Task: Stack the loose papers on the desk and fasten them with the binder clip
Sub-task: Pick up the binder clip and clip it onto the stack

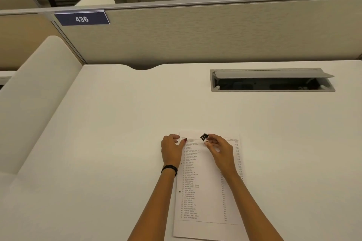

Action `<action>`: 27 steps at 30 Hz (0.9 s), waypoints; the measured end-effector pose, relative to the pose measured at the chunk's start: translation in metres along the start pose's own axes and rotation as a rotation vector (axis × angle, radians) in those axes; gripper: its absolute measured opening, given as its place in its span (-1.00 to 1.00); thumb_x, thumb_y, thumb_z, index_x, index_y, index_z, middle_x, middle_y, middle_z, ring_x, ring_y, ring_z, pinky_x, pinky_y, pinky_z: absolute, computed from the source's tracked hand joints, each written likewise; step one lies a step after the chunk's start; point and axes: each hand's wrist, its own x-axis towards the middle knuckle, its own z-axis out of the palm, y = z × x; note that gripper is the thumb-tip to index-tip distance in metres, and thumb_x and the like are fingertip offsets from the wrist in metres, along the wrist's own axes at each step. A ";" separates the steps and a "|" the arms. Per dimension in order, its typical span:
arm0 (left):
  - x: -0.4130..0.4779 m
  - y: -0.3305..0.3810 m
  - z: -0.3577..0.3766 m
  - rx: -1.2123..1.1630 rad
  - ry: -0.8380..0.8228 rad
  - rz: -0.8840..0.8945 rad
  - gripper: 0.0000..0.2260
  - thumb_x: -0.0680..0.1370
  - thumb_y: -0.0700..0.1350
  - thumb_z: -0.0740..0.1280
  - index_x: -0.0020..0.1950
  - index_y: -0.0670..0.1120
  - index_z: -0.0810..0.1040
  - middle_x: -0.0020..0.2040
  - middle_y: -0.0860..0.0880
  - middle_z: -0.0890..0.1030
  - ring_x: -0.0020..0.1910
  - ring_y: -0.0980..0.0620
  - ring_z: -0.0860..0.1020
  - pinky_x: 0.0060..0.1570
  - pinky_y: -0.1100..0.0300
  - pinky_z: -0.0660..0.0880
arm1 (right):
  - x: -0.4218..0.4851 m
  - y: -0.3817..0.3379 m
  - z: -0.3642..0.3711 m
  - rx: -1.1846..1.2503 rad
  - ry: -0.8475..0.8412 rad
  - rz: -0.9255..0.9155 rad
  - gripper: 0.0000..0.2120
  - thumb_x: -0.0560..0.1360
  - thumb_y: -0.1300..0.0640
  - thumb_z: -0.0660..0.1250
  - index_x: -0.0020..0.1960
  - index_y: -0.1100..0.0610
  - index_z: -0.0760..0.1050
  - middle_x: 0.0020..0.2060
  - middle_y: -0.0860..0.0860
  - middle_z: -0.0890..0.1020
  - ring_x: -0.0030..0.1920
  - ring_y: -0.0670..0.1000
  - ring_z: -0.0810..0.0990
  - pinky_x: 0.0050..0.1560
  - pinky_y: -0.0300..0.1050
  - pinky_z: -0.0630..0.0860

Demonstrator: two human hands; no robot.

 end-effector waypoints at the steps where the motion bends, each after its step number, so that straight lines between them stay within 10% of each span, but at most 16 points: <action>1: 0.001 0.000 0.000 0.019 -0.016 0.007 -0.76 0.44 -0.06 0.43 0.01 -0.15 0.52 -0.04 -0.09 0.52 0.02 -0.04 0.49 -0.07 0.23 0.37 | 0.000 0.001 0.000 0.005 -0.003 0.003 -0.75 0.43 0.22 0.40 0.11 0.14 0.55 -0.08 -0.05 0.64 -0.10 -0.27 0.58 -0.08 -0.49 0.46; 16: 0.013 0.007 -0.003 -0.029 -0.135 -0.001 -0.80 0.42 -0.17 0.44 -0.10 -0.12 0.42 -0.16 0.00 0.49 -0.18 0.02 0.45 -0.24 0.34 0.37 | -0.007 0.014 0.003 0.023 -0.003 0.009 -0.71 0.40 0.27 0.42 0.12 0.21 0.56 -0.05 0.04 0.65 -0.09 -0.18 0.62 -0.03 -0.42 0.52; 27: 0.000 0.017 0.014 0.051 -0.196 0.143 -0.74 0.58 -0.14 0.19 0.27 -0.05 0.32 0.14 -0.01 0.51 0.05 0.03 0.47 0.01 0.23 0.37 | -0.007 0.012 0.003 0.069 0.024 0.052 -0.72 0.39 0.23 0.44 0.10 0.18 0.53 -0.08 0.06 0.66 -0.12 -0.14 0.63 -0.08 -0.38 0.55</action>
